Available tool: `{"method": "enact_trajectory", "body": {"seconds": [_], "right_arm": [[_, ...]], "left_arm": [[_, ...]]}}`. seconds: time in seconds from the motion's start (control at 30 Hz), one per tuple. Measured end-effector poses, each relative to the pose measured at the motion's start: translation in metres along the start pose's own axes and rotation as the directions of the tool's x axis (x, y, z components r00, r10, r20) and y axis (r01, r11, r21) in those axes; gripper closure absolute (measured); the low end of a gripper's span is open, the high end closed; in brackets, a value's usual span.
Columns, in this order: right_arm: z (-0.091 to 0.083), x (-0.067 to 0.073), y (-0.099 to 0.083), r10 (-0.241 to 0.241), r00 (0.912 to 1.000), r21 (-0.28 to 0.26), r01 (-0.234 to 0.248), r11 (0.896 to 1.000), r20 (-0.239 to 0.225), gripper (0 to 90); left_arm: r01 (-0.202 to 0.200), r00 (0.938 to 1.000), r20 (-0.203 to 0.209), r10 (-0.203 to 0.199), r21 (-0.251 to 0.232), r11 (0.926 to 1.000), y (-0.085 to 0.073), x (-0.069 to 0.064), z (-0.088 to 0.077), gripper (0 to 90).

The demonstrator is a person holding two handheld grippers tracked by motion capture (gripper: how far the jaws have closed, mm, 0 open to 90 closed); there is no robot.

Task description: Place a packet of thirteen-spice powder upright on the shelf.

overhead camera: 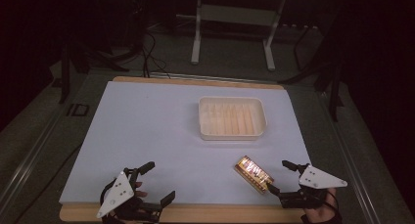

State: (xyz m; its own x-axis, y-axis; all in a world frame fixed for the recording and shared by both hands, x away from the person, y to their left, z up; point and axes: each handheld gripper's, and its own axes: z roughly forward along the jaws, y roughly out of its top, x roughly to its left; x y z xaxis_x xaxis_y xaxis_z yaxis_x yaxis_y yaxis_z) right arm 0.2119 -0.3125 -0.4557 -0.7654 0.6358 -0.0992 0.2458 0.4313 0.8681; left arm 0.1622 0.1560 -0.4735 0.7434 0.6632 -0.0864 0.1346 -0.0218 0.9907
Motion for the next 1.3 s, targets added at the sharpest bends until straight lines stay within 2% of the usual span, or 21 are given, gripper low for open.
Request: {"method": "enact_trajectory", "body": {"seconds": [0.07, 0.2, 0.23, 0.33, 0.53, 0.67, 0.8, 0.9, 1.07, 1.1, 1.3], "right_arm": [[0.0, 0.002, 0.0, 0.02, 0.9995, 0.013, -0.019, 1.0, -0.025, 11.1], [0.001, 0.004, 0.002, 0.029, 0.9989, 0.011, -0.028, 1.0, -0.038, 10.4], [0.0, 0.005, 0.002, 0.038, 0.9991, -0.006, -0.038, 0.999, -0.021, 10.4], [-0.002, 0.008, 0.006, 0.045, 0.9981, -0.044, -0.046, 0.998, -0.041, 10.4], [-0.003, 0.009, 0.012, 0.045, 0.9969, -0.033, -0.048, 0.998, -0.064, 12.8], [-0.004, 0.01, 0.018, 0.02, 0.9988, -0.041, -0.022, 0.999, -0.044, 13.8], [-0.002, 0.01, 0.027, 0.016, 0.9985, -0.033, -0.018, 0.999, -0.052, 13.7], [0.0, 0.01, 0.033, 0.007, 0.9992, -0.017, -0.007, 1.0, -0.04, 13.7], [0.004, 0.002, 0.044, 0.013, 0.9995, -0.003, -0.013, 1.0, -0.027, 13.8], [0.005, 0.0, 0.046, 0.007, 0.9999, 0.002, -0.007, 1.0, -0.013, 13.8], [0.013, -0.007, 0.056, -0.004, 1.0, 0.028, 0.004, 1.0, 0.002, 14.4]], "left_arm": [[0.003, 1.0, 0.001, -0.003, -0.002, 1.0, 0.0, 0.0, 0.0, 0.1], [-0.005, 1.0, 0.003, 0.005, 0.004, 1.0, 0.0, -0.001, 0.0, 0.2], [-0.003, 1.0, 0.004, 0.003, 0.002, 1.0, 0.0, -0.001, 0.001, 0.2], [-0.004, 1.0, 0.006, 0.004, 0.005, 1.0, 0.0, -0.001, 0.001, 0.1], [0.001, 1.0, 0.005, -0.001, 0.0, 1.0, 0.0, 0.0, 0.0, 0.2], [-0.001, 0.9999, 0.011, 0.001, 0.003, 1.0, 0.0, -0.001, 0.001, 0.1], [0.003, 0.9999, 0.011, -0.003, 0.005, 1.0, -0.001, -0.001, 0.001, 0.1], [0.007, 0.9999, 0.009, -0.007, 0.004, 1.0, -0.001, 0.0, 0.001, 0.1], [0.005, 1.0, 0.008, -0.005, 0.005, 1.0, -0.001, 0.0, 0.002, 0.1], [0.004, 0.9999, 0.009, -0.004, 0.007, 1.0, -0.001, 0.0, 0.002, 0.1], [0.002, 0.9999, 0.013, -0.002, 0.011, 0.9999, -0.001, -0.001, 0.003, 0.1]]}}
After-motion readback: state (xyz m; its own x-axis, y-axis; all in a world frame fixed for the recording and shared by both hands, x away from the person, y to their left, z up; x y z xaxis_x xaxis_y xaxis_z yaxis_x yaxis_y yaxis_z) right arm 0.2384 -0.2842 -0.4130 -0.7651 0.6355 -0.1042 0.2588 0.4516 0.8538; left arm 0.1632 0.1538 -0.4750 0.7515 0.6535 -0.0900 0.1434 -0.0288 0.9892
